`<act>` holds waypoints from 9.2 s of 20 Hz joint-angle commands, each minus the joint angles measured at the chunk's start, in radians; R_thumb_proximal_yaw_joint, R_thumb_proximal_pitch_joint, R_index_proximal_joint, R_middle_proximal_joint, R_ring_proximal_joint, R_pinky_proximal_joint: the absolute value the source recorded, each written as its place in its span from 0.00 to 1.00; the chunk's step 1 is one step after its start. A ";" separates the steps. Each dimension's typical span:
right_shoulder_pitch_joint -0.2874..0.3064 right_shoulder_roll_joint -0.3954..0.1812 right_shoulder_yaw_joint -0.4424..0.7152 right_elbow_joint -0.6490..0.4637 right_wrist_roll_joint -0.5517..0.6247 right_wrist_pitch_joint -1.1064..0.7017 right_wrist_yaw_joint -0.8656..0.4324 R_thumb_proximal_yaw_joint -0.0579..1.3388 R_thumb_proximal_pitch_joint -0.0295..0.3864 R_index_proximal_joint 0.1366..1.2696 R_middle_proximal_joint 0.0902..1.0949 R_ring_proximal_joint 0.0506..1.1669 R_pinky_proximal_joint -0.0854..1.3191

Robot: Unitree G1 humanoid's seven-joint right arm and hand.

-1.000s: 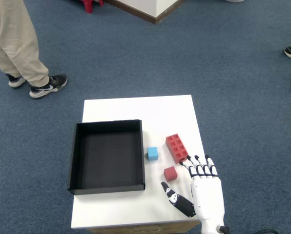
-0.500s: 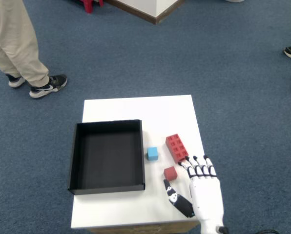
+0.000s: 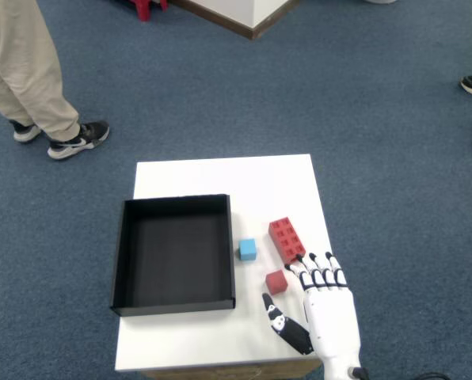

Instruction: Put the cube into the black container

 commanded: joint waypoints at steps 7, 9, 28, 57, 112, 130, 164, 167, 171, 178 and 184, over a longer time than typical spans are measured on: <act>-0.024 -0.004 -0.035 0.029 0.001 0.066 0.109 0.29 0.28 0.31 0.22 0.22 0.18; -0.022 -0.004 -0.044 0.038 0.008 0.076 0.142 0.28 0.27 0.30 0.22 0.22 0.18; -0.044 -0.001 -0.084 0.018 0.028 0.143 0.265 0.19 0.24 0.24 0.20 0.20 0.16; -0.056 0.008 -0.172 -0.028 -0.140 0.179 0.211 0.23 0.29 0.28 0.23 0.20 0.15; -0.042 0.012 -0.226 0.035 -0.191 0.178 0.355 0.32 0.38 0.31 0.21 0.20 0.16; -0.029 0.006 -0.237 0.070 -0.184 0.122 0.390 0.52 0.56 0.39 0.24 0.21 0.20; -0.047 0.014 -0.228 -0.010 -0.169 0.189 0.327 0.33 0.34 0.21 0.18 0.17 0.15; -0.054 0.013 -0.229 -0.012 -0.166 0.191 0.321 0.33 0.34 0.20 0.17 0.16 0.14; -0.070 0.010 -0.229 -0.026 -0.170 0.189 0.293 0.33 0.33 0.20 0.17 0.16 0.13; -0.086 0.008 -0.226 -0.020 -0.181 0.189 0.290 0.33 0.33 0.21 0.17 0.16 0.14; -0.088 0.007 -0.223 0.009 -0.194 0.169 0.298 0.33 0.32 0.24 0.20 0.18 0.15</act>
